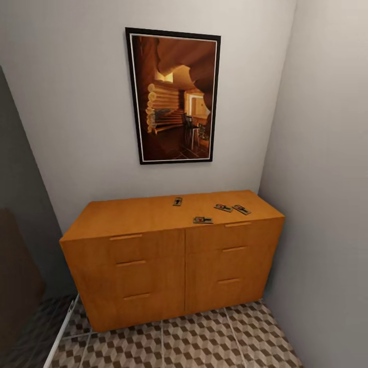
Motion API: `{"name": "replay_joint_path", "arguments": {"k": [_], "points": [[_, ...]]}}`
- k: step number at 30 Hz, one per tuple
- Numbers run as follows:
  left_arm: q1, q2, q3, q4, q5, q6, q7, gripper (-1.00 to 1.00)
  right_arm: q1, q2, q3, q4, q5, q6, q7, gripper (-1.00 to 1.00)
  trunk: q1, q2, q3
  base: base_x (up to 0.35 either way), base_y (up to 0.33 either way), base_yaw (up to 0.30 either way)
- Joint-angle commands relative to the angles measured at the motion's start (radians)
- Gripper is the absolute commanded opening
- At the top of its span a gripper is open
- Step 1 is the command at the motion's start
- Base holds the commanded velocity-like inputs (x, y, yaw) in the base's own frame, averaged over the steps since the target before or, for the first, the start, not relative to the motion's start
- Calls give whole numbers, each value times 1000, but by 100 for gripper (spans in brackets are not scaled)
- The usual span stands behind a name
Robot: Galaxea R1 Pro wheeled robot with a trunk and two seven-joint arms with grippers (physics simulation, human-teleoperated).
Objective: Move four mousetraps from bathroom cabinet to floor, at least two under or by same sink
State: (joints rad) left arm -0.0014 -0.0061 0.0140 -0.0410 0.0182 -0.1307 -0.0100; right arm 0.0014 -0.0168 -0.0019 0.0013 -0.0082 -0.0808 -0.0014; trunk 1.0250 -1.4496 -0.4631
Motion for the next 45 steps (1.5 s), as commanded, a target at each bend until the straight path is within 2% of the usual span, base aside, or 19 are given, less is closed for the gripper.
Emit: {"name": "replay_joint_path", "arguments": {"k": [1,18,33,45], "points": [[0,0,1,0,2,-3,-1,100,0,0,0,0,-1,-4,0,100,0,0,-1,12,-6,-25],[0,0,0,1,5,-4,-1,100,0,0,0,0,-1,-4,0,100,0,0,0,181,-133,-5],[0,1,-1,1,53,-6,-2,100,0,1,0,0,0,-4,0,100,0,0,0,229,-169,0],[0,1,0,1,72,-8,-2,100,0,0,0,0,-1,-4,0,100,0,0,0,48,-35,73]]}}
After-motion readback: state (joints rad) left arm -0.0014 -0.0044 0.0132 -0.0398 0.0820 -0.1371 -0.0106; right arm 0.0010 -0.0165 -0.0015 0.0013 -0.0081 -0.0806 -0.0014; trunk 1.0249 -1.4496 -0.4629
